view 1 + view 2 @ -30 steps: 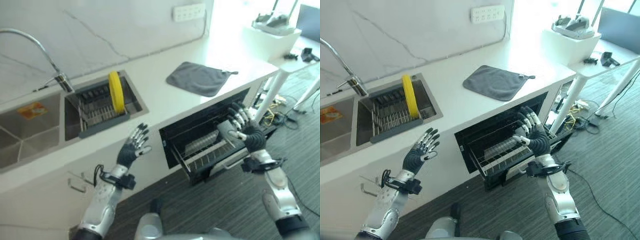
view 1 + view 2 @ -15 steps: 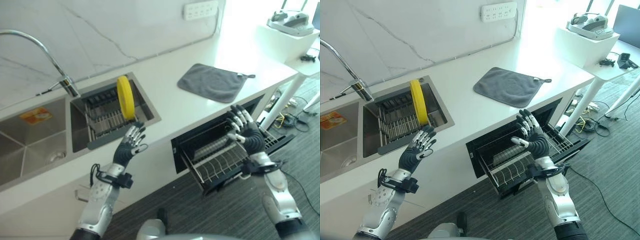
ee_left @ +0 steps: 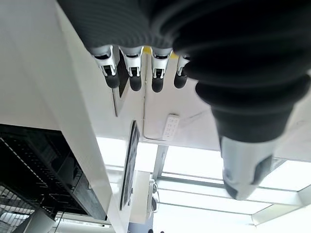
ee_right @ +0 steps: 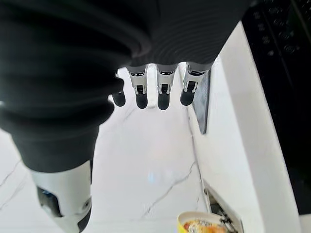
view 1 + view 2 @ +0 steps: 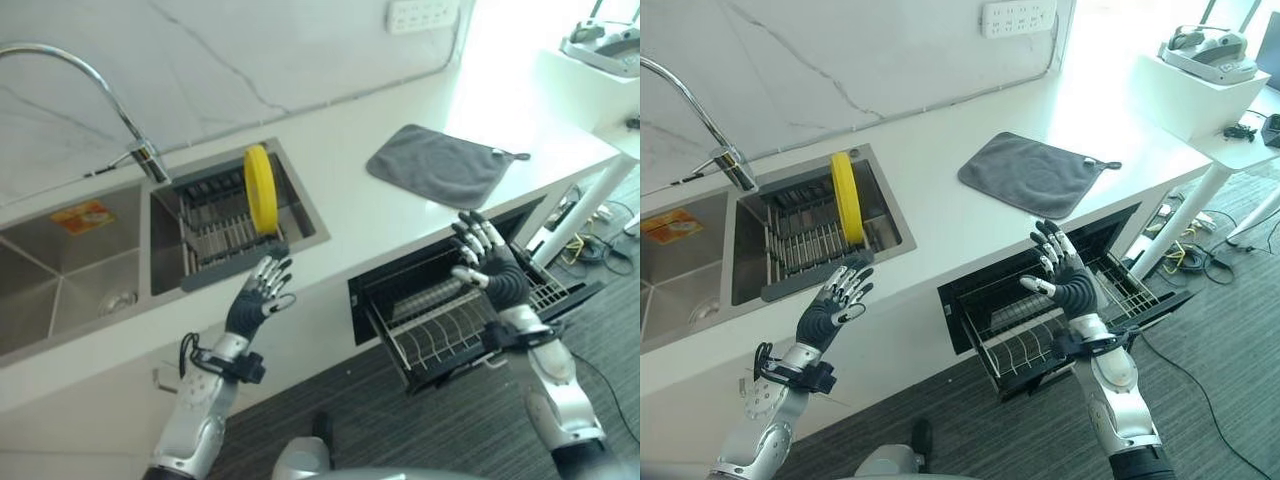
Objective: Place the dishes in the dishwasher.
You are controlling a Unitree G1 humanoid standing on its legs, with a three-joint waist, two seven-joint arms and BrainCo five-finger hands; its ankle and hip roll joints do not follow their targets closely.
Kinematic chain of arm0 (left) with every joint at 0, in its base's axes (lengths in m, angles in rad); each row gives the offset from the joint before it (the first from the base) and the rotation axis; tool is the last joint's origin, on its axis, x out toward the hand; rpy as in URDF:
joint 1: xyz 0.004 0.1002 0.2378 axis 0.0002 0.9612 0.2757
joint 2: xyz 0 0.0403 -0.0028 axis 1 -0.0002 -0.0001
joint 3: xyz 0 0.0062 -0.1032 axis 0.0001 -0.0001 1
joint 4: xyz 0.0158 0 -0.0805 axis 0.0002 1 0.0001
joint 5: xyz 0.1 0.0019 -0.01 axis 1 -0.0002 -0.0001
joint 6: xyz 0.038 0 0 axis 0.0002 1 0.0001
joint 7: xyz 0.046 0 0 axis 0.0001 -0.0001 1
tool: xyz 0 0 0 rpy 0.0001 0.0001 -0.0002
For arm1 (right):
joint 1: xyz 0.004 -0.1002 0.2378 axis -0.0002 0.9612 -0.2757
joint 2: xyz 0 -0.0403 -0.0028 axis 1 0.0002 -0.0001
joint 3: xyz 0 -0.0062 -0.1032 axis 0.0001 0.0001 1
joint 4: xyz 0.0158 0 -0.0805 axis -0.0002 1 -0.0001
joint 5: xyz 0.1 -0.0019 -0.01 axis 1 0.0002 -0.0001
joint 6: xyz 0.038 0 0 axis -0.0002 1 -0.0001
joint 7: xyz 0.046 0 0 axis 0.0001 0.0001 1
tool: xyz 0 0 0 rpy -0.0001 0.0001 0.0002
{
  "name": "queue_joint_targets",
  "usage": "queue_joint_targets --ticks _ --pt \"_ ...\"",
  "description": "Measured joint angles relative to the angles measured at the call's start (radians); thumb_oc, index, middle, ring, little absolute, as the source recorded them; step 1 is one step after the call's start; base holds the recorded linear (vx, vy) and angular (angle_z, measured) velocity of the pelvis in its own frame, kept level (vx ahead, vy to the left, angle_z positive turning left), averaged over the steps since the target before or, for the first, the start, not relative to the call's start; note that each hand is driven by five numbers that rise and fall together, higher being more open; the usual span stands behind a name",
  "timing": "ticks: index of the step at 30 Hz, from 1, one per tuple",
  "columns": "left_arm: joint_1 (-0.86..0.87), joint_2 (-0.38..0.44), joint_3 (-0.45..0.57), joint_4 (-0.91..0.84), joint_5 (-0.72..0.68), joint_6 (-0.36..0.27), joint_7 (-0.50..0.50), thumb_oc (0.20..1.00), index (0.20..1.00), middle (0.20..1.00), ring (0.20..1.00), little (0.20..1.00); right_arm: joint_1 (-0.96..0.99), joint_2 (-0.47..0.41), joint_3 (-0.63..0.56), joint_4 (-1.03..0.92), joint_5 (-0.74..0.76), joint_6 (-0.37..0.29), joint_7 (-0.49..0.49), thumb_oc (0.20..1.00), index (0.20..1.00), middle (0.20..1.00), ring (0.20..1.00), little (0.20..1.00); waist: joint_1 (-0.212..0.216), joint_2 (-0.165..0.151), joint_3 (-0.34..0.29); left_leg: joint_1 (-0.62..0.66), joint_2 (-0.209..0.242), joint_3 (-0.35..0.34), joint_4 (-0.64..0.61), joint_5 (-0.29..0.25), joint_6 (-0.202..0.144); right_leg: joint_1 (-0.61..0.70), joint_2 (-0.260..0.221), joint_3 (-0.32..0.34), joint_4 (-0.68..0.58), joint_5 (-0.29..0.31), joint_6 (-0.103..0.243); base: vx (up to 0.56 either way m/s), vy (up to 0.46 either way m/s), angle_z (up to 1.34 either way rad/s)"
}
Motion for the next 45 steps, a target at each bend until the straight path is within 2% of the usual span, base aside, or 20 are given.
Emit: queue_joint_targets --ticks 1,2,3,8,10,12,14,16,19,21,24,27,32,36,40,41,42,43,44,45 --pt "-0.007 0.0 -0.002 0.001 -0.001 0.0 -0.005 1.0 1.0 1.0 1.0 1.0 0.006 -0.002 -0.013 -0.012 0.0 0.0 0.003 1.0 1.0 1.0 1.0 1.0 -0.005 -0.005 0.001 -0.025 -0.004 0.033 0.026 -0.005 0.006 0.003 -0.008 -0.014 0.0 0.0 0.0 -0.03 0.198 0.42" --pt "-0.021 0.0 -0.004 0.001 0.0 -0.001 -0.017 1.0 1.0 1.0 1.0 1.0 0.01 -0.007 -0.034 -0.019 0.0 -0.004 0.001 1.0 1.0 1.0 1.0 1.0 -0.027 -0.013 0.007 -0.06 0.003 0.098 0.066 -0.018 0.026 0.002 -0.016 -0.05 0.005 -0.001 0.0 0.01 0.29 0.6" --pt "-0.035 0.001 -0.007 0.001 0.0 -0.001 -0.023 1.0 1.0 1.0 1.0 1.0 0.008 -0.011 -0.051 -0.018 0.0 -0.004 -0.006 1.0 1.0 1.0 1.0 1.0 -0.035 -0.01 0.011 -0.082 0.008 0.124 0.107 -0.036 0.049 -0.004 -0.023 -0.062 0.023 -0.008 0.001 0.06 0.26 0.48" --pt "-0.062 0.005 -0.024 0.014 0.0 0.0 -0.043 1.0 1.0 1.0 1.0 1.0 0.003 0.023 -0.063 -0.007 0.004 -0.009 -0.03 1.0 1.0 1.0 1.0 1.0 -0.031 -0.049 0.031 -0.073 -0.06 0.134 0.159 -0.116 0.082 0.0 -0.099 -0.073 0.111 -0.055 0.03 0.12 0.225 0.17" --pt "-0.103 0.002 -0.038 0.038 0.002 0.005 -0.059 1.0 1.0 1.0 1.0 1.0 0.01 0.02 -0.081 -0.013 0.005 -0.009 -0.051 1.0 1.0 1.0 1.0 1.0 -0.042 -0.035 0.036 -0.074 -0.083 0.135 0.174 -0.15 0.12 -0.071 -0.164 -0.078 0.325 -0.049 0.037 0.1 0.165 0.45" --pt "-0.112 0.014 -0.046 0.035 0.009 0.005 -0.057 1.0 1.0 1.0 1.0 1.0 0.007 0.023 -0.064 -0.02 0.004 -0.013 -0.063 1.0 1.0 1.0 1.0 1.0 -0.039 -0.035 0.035 -0.007 -0.115 0.132 0.098 -0.134 0.145 -0.166 -0.238 -0.074 0.517 -0.045 0.025 0.05 0.025 0.16" --pt "-0.114 0.047 -0.049 0.019 0.009 0.004 -0.055 1.0 1.0 1.0 1.0 1.0 0.005 0.025 -0.05 -0.048 0.002 -0.027 -0.066 1.0 1.0 1.0 1.0 1.0 -0.037 -0.027 0.034 0.009 -0.123 0.129 0.065 -0.115 0.147 -0.202 -0.225 -0.08 0.41 -0.064 0.032 0.05 -0.041 -0.02" --pt "-0.12 0.051 -0.039 0.019 0.008 0.006 -0.041 1.0 1.0 1.0 1.0 1.0 -0.001 0.026 -0.032 -0.077 -0.018 -0.03 -0.082 1.0 1.0 1.0 1.0 1.0 -0.044 -0.014 0.038 0.011 -0.122 0.12 0.06 -0.125 0.145 -0.247 -0.226 -0.087 0.338 -0.043 0.051 0.03 -0.106 0.09" --pt "-0.153 0.05 -0.049 0.04 0.008 0.006 -0.036 1.0 1.0 1.0 1.0 1.0 0.01 0.031 -0.024 -0.075 -0.028 -0.03 -0.095 1.0 1.0 1.0 1.0 1.0 -0.064 -0.012 0.033 0.028 -0.118 0.089 0.06 -0.112 0.15 -0.244 -0.225 -0.081 0.248 0.039 0.037 0.01 -0.119 0.48" --pt "-0.145 0.053 -0.048 0.04 0.008 0.006 -0.032 1.0 1.0 1.0 1.0 1.0 0.009 0.043 -0.025 -0.075 -0.035 -0.031 -0.103 1.0 1.0 1.0 1.0 1.0 -0.046 -0.033 0.022 0.027 -0.119 0.077 0.06 -0.118 0.139 -0.226 -0.219 -0.092 0.185 0.093 0.041 0.03 -0.108 0.15" --pt "-0.103 0.065 -0.04 0.024 0.008 0.008 -0.032 1.0 1.0 1.0 1.0 1.0 0.008 0.05 -0.027 -0.075 -0.045 -0.03 -0.114 1.0 1.0 1.0 1.0 1.0 -0.031 -0.054 0.009 0.031 -0.123 0.075 0.06 -0.118 0.11 -0.118 -0.194 -0.112 0.028 0.188 0.045 0.05 -0.119 0.01" --pt "-0.064 0.062 -0.04 0.008 0.008 0.012 -0.04 1.0 1.0 1.0 1.0 1.0 0.01 0.049 -0.039 -0.075 -0.046 -0.028 -0.123 1.0 1.0 1.0 1.0 1.0 -0.035 -0.039 0.002 0.034 -0.087 0.077 0.053 -0.108 0.075 -0.088 -0.146 -0.128 -0.034 0.193 0.052 0.04 -0.084 -0.05" --pt "-0.058 0.037 -0.04 0.0 0.009 0.019 -0.046 1.0 1.0 1.0 1.0 1.0 0.014 0.041 -0.07 -0.075 -0.046 -0.023 -0.139 1.0 1.0 1.0 1.0 1.0 -0.066 -0.016 -0.013 0.082 -0.023 0.083 -0.019 -0.073 0.025 -0.071 -0.07 -0.128 -0.042 0.17 0.022 0.04 -0.095 -0.11" --pt "-0.049 0.029 -0.042 -0.003 0.014 0.028 -0.046 1.0 1.0 1.0 1.0 1.0 0.057 0.041 -0.069 -0.075 -0.046 -0.022 -0.138 1.0 1.0 1.0 1.0 1.0 -0.075 -0.012 -0.016 0.094 -0.013 0.085 -0.031 -0.062 0.017 -0.072 -0.061 -0.126 -0.044 0.162 0.016 0.03 -0.111 -0.03" --pt "-0.049 0.031 -0.042 -0.003 0.017 0.028 -0.028 1.0 1.0 1.0 1.0 1.0 0.044 0.038 -0.042 -0.073 -0.044 -0.021 -0.107 1.0 1.0 1.0 1.0 1.0 -0.071 -0.005 -0.023 0.101 -0.01 0.1 -0.021 -0.063 0.017 -0.098 -0.049 -0.075 -0.042 0.157 0.012 0.01 -0.019 -0.3" --pt "-0.046 0.031 -0.036 -0.003 0.017 0.027 -0.023 1.0 1.0 1.0 1.0 1.0 0.033 0.034 -0.023 -0.068 -0.044 -0.019 -0.092 1.0 1.0 1.0 1.0 1.0 -0.062 -0.009 -0.024 0.096 -0.01 0.079 0.007 -0.068 0.01 -0.11 -0.049 -0.045 -0.039 0.151 0.005 0.03 0.074 -0.77" --pt "-0.036 0.031 -0.03 0.0 0.016 0.027 -0.012 1.0 1.0 1.0 1.0 1.0 0.009 0.032 0.009 -0.049 -0.044 -0.004 -0.071 1.0 1.0 1.0 1.0 1.0 -0.035 -0.031 -0.025 0.081 -0.016 -0.002 0.069 -0.07 0.011 -0.125 -0.059 0.014 -0.042 0.147 -0.014 0.03 0.139 -1.32" --pt "-0.029 0.024 -0.035 -0.001 0.016 0.027 -0.008 1.0 1.0 1.0 1.0 1.0 -0.001 0.012 0.029 -0.051 -0.046 0.001 -0.052 1.0 1.0 1.0 1.0 1.0 0.0 -0.033 -0.031 0.077 -0.014 -0.097 0.105 -0.085 0.015 -0.112 -0.063 0.052 -0.056 0.172 -0.017 0.03 0.169 -1.24" --pt "-0.027 0.005 -0.041 0.001 0.014 0.027 -0.007 1.0 1.0 1.0 1.0 1.0 -0.006 -0.006 0.03 -0.056 -0.047 0.0 -0.044 1.0 1.0 1.0 1.0 1.0 -0.006 -0.011 -0.048 0.085 -0.003 -0.11 0.102 -0.12 0.0 -0.095 -0.051 0.049 -0.077 0.19 0.002 0.02 0.176 -0.21" --pt "-0.044 -0.032 -0.052 0.001 0.012 0.026 -0.008 1.0 1.0 1.0 1.0 1.0 -0.004 -0.024 0.013 -0.054 -0.046 0.001 -0.048 1.0 1.0 1.0 1.0 1.0 -0.05 0.024 -0.072 0.121 0.01 -0.06 0.018 -0.135 -0.014 -0.075 -0.049 0.001 -0.079 0.198 0.016 0.01 0.166 0.51"
